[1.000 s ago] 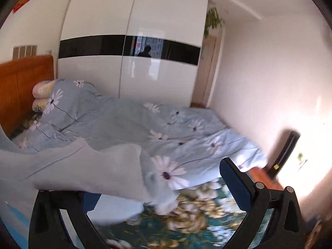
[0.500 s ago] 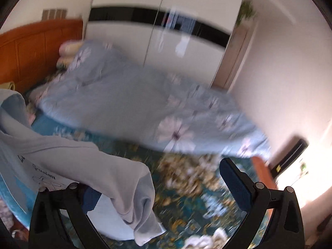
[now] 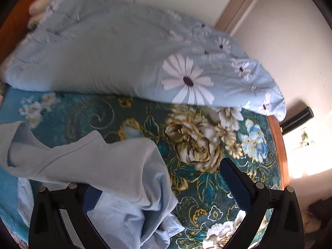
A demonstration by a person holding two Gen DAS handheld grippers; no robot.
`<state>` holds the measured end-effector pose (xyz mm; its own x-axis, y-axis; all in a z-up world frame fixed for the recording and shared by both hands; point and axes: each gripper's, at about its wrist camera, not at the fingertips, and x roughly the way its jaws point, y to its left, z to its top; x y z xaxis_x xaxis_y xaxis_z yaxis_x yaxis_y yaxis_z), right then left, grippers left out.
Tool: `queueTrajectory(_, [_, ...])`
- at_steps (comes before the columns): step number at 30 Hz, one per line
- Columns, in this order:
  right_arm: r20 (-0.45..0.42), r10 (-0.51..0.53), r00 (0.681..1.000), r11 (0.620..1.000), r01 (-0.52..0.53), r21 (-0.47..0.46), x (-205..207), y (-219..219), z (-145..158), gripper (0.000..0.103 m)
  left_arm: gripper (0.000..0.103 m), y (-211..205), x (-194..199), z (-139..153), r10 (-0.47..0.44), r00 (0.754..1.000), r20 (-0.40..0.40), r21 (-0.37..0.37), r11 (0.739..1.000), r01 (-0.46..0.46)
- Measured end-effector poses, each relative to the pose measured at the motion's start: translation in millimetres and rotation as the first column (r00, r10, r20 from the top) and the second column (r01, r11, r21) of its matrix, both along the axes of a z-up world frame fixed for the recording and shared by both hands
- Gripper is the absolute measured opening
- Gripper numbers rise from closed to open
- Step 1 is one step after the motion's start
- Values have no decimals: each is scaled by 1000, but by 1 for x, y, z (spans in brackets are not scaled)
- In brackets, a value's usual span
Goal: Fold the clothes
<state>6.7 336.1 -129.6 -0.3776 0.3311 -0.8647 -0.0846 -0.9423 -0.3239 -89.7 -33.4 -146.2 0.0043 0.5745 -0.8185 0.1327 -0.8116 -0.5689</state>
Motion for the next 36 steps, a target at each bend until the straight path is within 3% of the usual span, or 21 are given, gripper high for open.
queueTrajectory(6, [97,-5,995,1000,2,29,-48,14,-28,103,4,34,-57,-30,-58,998,6,-16,998,58])
queueTrajectory(11, [178,-34,983,999,31,23,-89,25,-54,102,4,60,-90,-67,-108,992,61,-52,992,111])
queueTrajectory(18, [269,-50,962,999,51,4,-111,20,-85,103,5,75,-100,-95,-176,976,129,-51,982,183])
queueTrajectory(22, [261,-46,964,999,47,1,-113,16,-80,103,24,64,-88,-87,-176,978,114,-24,983,180])
queueTrajectory(23, [257,-50,965,999,53,-4,-112,15,-78,103,36,58,-80,-82,-177,981,80,-42,983,181])
queueTrajectory(25, [244,-70,967,996,82,-39,-108,16,-72,103,48,47,-65,-73,-181,983,12,-80,980,182])
queueTrajectory(29, [199,-106,974,980,137,-145,-86,11,-59,103,58,27,-18,-73,-238,969,-63,-157,961,226])
queueTrajectory(33, [233,-88,969,972,135,-191,-45,-5,-56,103,60,17,45,-99,-348,937,0,-206,917,341])
queueTrajectory(35, [253,-76,965,970,130,-207,-23,-14,-56,103,60,18,70,-106,-423,906,15,-254,875,413])
queueTrajectory(36, [263,-69,962,968,128,-214,-12,-19,-55,103,60,19,85,-110,-474,881,5,-294,841,454])
